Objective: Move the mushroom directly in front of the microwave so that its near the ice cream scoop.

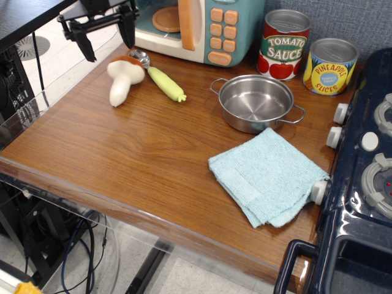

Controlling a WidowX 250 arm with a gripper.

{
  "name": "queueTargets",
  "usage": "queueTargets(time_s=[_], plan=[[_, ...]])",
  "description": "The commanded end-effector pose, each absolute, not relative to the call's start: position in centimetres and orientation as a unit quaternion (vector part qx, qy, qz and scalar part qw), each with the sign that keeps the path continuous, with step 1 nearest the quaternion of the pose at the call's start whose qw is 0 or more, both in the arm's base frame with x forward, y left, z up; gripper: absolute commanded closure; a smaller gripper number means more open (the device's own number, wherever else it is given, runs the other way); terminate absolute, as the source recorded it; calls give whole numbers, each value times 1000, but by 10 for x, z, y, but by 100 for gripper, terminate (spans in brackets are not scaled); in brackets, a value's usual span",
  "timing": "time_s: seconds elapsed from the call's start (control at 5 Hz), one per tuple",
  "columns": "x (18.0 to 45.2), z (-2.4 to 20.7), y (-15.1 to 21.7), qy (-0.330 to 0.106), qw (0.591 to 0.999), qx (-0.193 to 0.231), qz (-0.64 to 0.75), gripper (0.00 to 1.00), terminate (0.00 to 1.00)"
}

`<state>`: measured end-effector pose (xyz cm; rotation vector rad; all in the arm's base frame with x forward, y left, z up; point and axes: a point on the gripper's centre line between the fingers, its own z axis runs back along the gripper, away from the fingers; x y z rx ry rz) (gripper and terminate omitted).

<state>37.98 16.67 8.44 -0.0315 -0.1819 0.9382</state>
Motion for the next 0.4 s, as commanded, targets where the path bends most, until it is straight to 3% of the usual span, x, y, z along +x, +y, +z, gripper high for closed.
queueTargets(time_s=[0.0,0.2], plan=[[374,123,169,-138,883,-16,448,0,0],[374,123,169,-138,883,-16,448,0,100]])
